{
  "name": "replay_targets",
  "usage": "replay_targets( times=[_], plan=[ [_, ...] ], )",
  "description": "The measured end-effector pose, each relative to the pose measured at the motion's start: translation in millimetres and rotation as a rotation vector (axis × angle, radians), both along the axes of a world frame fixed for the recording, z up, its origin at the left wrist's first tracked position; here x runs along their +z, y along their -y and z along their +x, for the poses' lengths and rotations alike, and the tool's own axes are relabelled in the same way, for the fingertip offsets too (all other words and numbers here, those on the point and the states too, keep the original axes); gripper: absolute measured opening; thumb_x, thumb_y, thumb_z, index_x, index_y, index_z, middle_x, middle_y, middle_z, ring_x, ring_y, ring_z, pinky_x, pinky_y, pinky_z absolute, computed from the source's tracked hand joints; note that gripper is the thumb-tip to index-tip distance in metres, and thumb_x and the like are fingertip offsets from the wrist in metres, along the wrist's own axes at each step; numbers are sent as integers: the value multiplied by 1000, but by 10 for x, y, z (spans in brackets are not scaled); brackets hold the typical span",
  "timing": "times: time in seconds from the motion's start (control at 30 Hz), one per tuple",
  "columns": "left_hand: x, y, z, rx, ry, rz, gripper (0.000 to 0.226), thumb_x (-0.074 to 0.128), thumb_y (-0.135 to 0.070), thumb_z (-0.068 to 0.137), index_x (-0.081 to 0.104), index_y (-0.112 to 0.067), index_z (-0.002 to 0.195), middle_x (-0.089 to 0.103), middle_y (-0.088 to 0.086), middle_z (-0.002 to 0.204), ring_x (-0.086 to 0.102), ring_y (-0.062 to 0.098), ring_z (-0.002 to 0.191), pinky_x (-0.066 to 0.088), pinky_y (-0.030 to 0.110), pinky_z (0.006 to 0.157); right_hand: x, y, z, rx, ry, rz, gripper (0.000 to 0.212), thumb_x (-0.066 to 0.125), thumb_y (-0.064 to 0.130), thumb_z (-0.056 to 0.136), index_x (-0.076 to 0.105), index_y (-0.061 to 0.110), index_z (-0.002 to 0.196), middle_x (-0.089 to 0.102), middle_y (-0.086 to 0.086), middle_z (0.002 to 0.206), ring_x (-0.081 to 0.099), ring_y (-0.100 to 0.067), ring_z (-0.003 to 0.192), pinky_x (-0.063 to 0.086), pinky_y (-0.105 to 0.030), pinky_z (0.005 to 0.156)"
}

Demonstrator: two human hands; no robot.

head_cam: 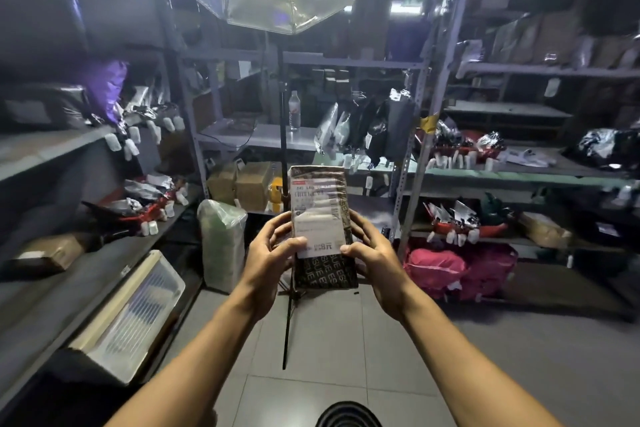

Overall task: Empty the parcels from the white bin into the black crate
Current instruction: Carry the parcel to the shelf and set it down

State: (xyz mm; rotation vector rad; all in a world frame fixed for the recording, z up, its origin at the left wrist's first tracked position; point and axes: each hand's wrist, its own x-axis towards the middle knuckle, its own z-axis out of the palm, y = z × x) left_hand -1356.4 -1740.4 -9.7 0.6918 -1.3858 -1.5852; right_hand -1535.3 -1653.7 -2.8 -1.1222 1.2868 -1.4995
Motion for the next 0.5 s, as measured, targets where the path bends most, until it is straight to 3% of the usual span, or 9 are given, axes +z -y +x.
replay_targets(
  times=[0.13, 0.43, 0.5],
  plan=[
    [4, 596, -170, 3, 15, 13, 73, 82, -36, 61, 57, -28, 130, 71, 0, 123, 69, 20, 111, 57, 50, 94, 8, 579, -164, -11, 14, 13, 69, 65, 18, 79, 51, 39, 143, 64, 12, 135, 62, -14, 125, 54, -44, 102],
    [-123, 1592, -493, -5, 45, 47, 86, 82, -37, 58, 53, -27, 138, 66, 6, 127, 68, 23, 113, 59, 46, 90, -97, 1541, -473, 14, 34, 29, 68, 63, 17, 77, 52, 38, 141, 64, 10, 135, 63, -13, 122, 56, -40, 98],
    [-168, 1781, -551, 16, 61, 59, 85, 82, -40, 60, 52, -29, 139, 65, 7, 129, 66, 25, 117, 57, 51, 93, -130, 1735, -546, 30, 29, 34, 67, 63, 17, 76, 53, 39, 139, 64, 9, 135, 63, -13, 122, 56, -39, 97]
  ],
)
